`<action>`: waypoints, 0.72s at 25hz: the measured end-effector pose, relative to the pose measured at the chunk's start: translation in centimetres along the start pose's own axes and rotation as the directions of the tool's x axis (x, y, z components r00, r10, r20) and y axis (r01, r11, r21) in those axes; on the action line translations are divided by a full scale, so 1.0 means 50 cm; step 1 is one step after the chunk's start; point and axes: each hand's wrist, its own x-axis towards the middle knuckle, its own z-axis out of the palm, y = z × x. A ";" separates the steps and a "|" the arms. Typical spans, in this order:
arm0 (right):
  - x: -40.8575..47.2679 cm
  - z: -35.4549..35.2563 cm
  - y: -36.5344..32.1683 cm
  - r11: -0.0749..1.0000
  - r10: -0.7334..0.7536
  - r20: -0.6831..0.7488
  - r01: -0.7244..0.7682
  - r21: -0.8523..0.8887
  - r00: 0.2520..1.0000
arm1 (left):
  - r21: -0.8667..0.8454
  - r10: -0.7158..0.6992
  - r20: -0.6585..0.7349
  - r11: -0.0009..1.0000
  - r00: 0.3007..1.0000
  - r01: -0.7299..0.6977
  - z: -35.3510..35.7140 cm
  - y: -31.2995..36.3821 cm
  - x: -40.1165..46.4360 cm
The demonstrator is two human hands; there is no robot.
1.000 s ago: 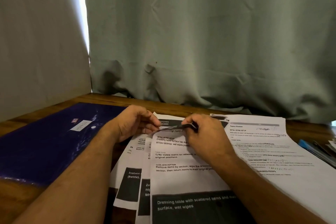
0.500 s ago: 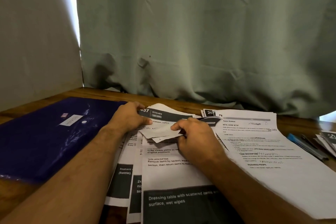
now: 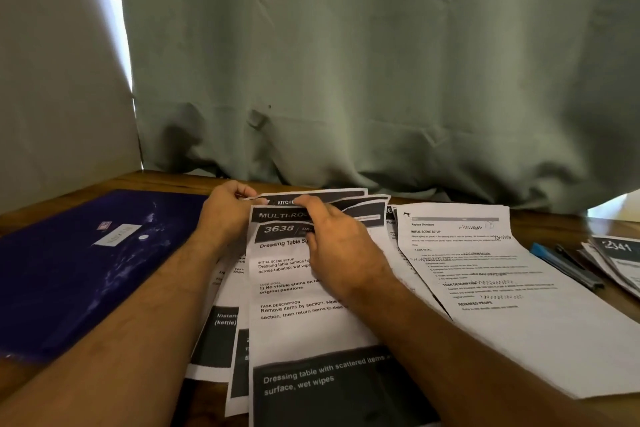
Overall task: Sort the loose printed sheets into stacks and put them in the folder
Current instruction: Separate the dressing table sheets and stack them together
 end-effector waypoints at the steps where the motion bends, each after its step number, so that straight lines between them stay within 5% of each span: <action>1: -0.003 0.002 -0.005 1.000 -0.022 0.015 0.022 -0.020 1.000 | -0.038 -0.023 -0.003 0.999 1.000 0.023 -0.002 0.001 -0.002; 8: -0.039 -0.027 0.000 0.998 -0.058 0.022 0.059 -0.025 0.998 | -0.199 -0.052 0.244 0.975 0.968 0.103 -0.026 0.010 -0.001; 15: -0.051 -0.036 -0.018 0.957 -0.178 0.173 0.212 -0.199 0.969 | -0.292 -0.093 0.212 0.944 0.973 0.154 -0.016 0.016 0.000; 18: -0.047 -0.033 -0.016 0.963 -0.180 0.144 0.204 -0.178 0.973 | -0.358 -0.021 0.384 0.918 0.923 0.170 -0.028 0.024 -0.006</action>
